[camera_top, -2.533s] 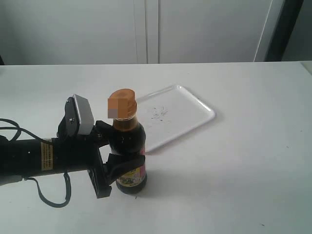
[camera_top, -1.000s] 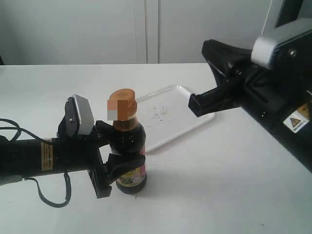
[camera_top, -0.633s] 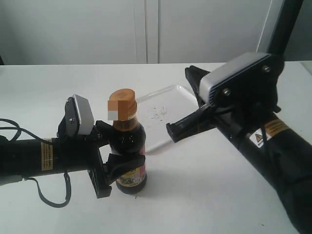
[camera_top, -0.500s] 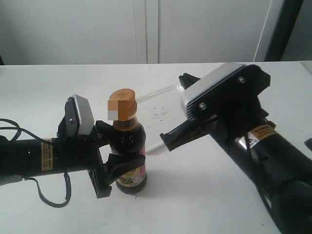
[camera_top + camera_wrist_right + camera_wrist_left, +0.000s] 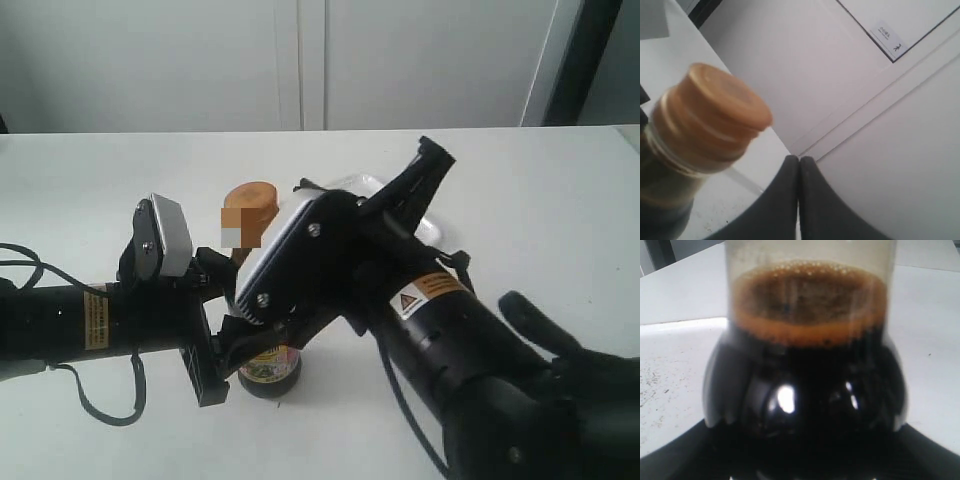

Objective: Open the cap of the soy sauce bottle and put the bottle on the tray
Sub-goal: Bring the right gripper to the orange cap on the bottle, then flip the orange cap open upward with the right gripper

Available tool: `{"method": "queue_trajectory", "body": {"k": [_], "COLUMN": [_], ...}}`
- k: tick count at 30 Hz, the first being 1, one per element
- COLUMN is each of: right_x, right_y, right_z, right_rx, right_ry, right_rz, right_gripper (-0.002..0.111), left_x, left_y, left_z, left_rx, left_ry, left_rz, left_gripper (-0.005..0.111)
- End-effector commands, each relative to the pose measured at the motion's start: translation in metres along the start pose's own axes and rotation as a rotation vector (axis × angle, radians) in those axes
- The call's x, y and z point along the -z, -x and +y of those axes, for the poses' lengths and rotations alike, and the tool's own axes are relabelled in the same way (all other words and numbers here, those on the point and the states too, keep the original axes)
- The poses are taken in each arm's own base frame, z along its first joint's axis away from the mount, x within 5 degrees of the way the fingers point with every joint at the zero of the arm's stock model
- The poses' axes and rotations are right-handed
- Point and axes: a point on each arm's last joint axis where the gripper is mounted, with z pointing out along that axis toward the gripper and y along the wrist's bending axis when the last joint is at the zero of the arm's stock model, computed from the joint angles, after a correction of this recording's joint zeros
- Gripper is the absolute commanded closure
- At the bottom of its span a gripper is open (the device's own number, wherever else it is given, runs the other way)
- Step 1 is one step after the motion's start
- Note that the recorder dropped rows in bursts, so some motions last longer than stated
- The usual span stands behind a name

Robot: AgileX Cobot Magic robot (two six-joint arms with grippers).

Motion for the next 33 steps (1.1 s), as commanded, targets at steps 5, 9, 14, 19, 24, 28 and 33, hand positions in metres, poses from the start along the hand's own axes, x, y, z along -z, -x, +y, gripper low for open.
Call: {"method": "queue_trajectory", "body": {"k": [5, 9, 14, 19, 24, 28, 33], "right_x": [-0.005, -0.004, -0.006, -0.008, -0.014, -0.019, -0.024], "right_y": [0.012, 0.021, 0.027, 0.031, 0.043, 0.053, 0.064], "right_z": [0.011, 0.014, 0.017, 0.014, 0.012, 0.008, 0.006], "right_rx": [0.088, 0.077, 0.065, 0.042, 0.013, -0.009, -0.030], "right_ry": [-0.013, 0.000, 0.033, 0.021, 0.037, 0.021, 0.033], "right_rz": [-0.003, -0.027, -0.033, -0.032, -0.050, -0.069, -0.087], "right_gripper": [0.108, 0.108, 0.108, 0.108, 0.108, 0.108, 0.108], "left_x": [0.000, 0.000, 0.000, 0.000, 0.000, 0.000, 0.000], "left_y": [-0.002, -0.002, -0.002, -0.002, -0.002, -0.002, -0.002], "left_z": [-0.003, -0.003, -0.003, -0.003, -0.003, -0.003, -0.003], "left_rx": [-0.013, -0.013, -0.013, -0.013, -0.013, -0.016, -0.017], "left_ry": [-0.012, -0.012, -0.012, -0.012, -0.012, -0.012, -0.010], "left_rz": [0.008, 0.008, 0.008, 0.008, 0.008, 0.008, 0.013], "left_gripper": [0.106, 0.106, 0.106, 0.106, 0.106, 0.106, 0.106]}}
